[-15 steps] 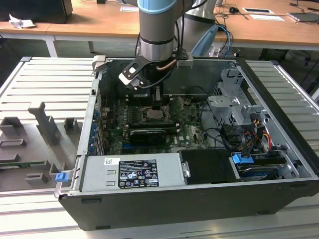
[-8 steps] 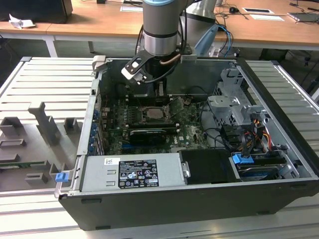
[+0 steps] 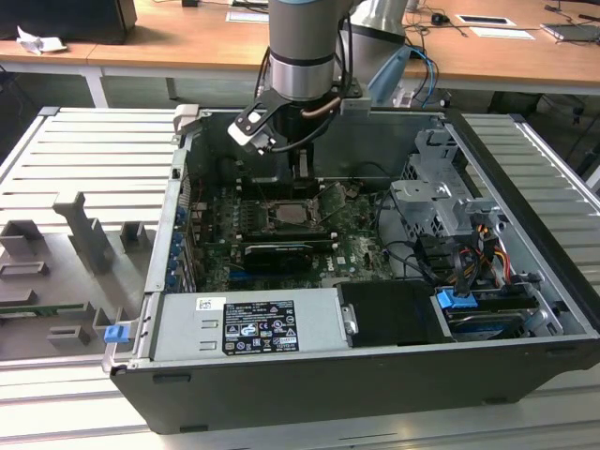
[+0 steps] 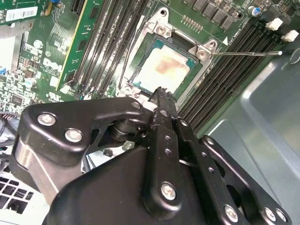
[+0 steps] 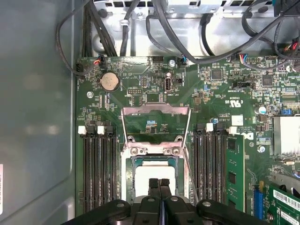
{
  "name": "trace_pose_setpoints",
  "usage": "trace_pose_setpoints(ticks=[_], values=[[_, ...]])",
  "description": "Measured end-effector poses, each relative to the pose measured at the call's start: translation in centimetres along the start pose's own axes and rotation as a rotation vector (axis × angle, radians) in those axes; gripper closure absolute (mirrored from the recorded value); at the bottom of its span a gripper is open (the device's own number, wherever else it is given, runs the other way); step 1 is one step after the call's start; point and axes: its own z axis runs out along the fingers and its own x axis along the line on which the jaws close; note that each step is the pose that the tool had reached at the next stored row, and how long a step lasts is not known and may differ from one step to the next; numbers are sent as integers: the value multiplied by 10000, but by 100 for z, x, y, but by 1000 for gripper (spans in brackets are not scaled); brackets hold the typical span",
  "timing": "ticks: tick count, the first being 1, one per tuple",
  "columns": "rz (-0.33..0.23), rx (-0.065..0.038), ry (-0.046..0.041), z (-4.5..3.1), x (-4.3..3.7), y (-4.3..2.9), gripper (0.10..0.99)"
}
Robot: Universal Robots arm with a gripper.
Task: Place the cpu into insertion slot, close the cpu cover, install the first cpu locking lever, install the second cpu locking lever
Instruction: 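Close the cpu cover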
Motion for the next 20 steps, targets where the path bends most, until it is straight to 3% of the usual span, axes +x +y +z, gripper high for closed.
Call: trace_pose_setpoints(ticks=[8, 20], values=[[1, 1, -2, -90, 2, 24, 980], [1, 2, -2, -102, 2, 36, 980]])
